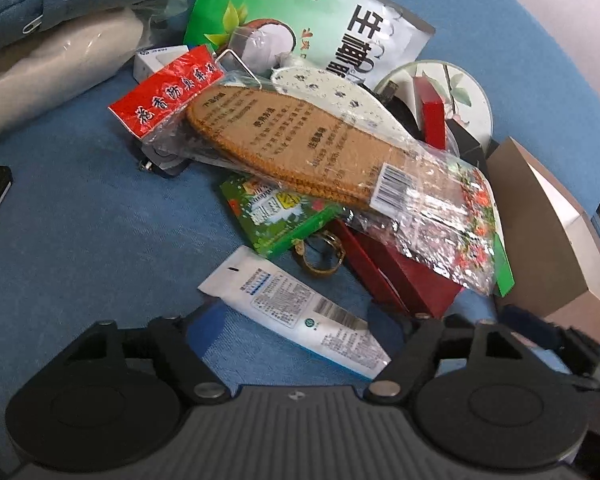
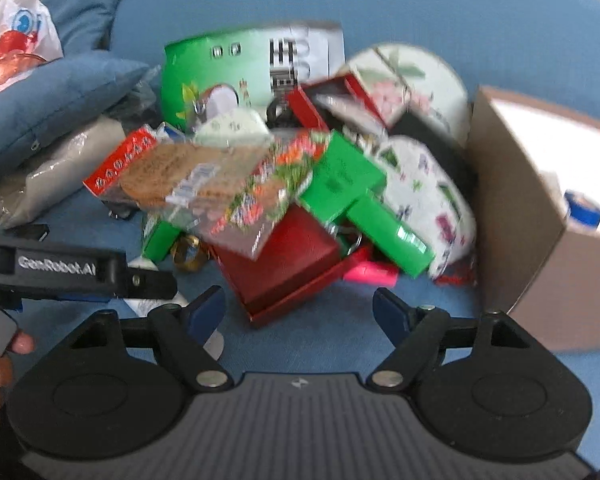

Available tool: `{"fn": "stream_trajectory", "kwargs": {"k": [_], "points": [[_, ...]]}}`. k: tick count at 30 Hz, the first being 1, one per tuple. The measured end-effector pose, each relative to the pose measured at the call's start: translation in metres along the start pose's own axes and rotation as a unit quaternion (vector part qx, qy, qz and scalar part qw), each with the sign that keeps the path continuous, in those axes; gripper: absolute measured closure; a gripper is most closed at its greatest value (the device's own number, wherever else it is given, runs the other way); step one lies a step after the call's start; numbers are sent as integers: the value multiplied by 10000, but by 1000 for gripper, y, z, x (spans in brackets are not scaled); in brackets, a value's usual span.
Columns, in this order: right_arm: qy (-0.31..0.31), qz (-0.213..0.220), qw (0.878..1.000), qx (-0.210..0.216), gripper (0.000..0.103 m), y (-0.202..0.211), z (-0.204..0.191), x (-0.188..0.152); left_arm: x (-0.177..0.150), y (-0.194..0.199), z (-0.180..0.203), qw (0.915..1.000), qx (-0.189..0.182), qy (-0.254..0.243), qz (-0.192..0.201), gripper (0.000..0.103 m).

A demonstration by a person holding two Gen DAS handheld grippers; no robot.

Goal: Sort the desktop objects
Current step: 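Reach the right tool to the bagged brown insole and grasp it, then lift the bagged insole with the right tool while the left tool grasps the white lotion tube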

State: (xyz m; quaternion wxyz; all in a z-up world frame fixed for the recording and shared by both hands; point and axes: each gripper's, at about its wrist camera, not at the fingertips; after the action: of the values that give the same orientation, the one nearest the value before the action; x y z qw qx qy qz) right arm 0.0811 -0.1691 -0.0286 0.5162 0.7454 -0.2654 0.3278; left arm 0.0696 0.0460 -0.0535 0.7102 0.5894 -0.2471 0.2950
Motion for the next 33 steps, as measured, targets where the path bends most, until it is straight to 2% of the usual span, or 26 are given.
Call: {"fn": "stream_trajectory", "kwargs": {"k": [3, 5, 8, 11, 13, 14, 15, 16, 17, 18, 23, 26, 28, 29, 31, 32, 33], "points": [[110, 98, 9998, 124, 24, 5, -3, 4, 2, -4, -2, 9999, 90, 24, 87, 39], [172, 139, 9994, 284, 25, 7, -7, 8, 4, -6, -4, 9999, 84, 23, 107, 41], [276, 385, 9981, 398, 25, 12, -15, 16, 2, -4, -5, 9998, 57, 48, 157, 39], [237, 403, 9979, 438, 25, 6, -21, 27, 1, -3, -1, 9997, 84, -78, 193, 38], [187, 413, 9978, 490, 29, -4, -22, 36, 0, -2, -1, 9998, 66, -68, 174, 40], [163, 372, 9980, 477, 40, -10, -23, 38, 0, -1, -2, 9998, 48, -81, 168, 43], [161, 252, 9983, 501, 61, -16, -23, 40, 0, -1, -2, 9998, 30, -96, 172, 50], [167, 213, 9986, 456, 73, -18, -25, 40, 0, 0, -4, 9998, -14, -81, 188, 54], [194, 238, 9985, 447, 90, -17, -26, 40, -1, 2, -6, 9997, -111, -34, 206, 66], [221, 255, 9984, 462, 103, -14, -26, 38, -1, 2, -8, 9996, -200, 16, 209, 70], [409, 426, 9979, 268, 103, 19, -17, 28, -4, 9, -4, 9994, -214, -97, 251, 84], [343, 436, 9983, 203, 103, 38, -5, 19, -6, 10, -1, 9994, -190, -58, 274, 85], [345, 445, 9979, 311, 102, 41, -2, 20, -7, 11, -1, 9995, -179, 98, 260, 84], [301, 365, 9981, 400, 101, 40, -3, 22, -8, 13, -1, 9994, -202, 151, 234, 80], [283, 153, 9976, 609, 80, 33, -10, 24, -12, 16, -4, 9993, -236, 258, 153, 66], [311, 120, 9972, 672, 58, 29, -14, 23, -14, 17, -6, 9992, -201, 331, 110, 54], [372, 140, 9968, 700, 55, 24, -20, 21, -17, 18, -8, 9990, -199, 378, 113, 52]]}}
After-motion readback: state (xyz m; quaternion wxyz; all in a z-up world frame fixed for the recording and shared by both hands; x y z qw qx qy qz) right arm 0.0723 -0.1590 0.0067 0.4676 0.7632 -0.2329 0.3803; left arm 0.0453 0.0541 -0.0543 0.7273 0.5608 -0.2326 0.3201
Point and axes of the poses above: each gripper's, at about its wrist camera, not at the fingertips, and y roughly against the way its jaws point, z to its right, x to its top, and after that the axes turned 15 degrees about -y, right-handed
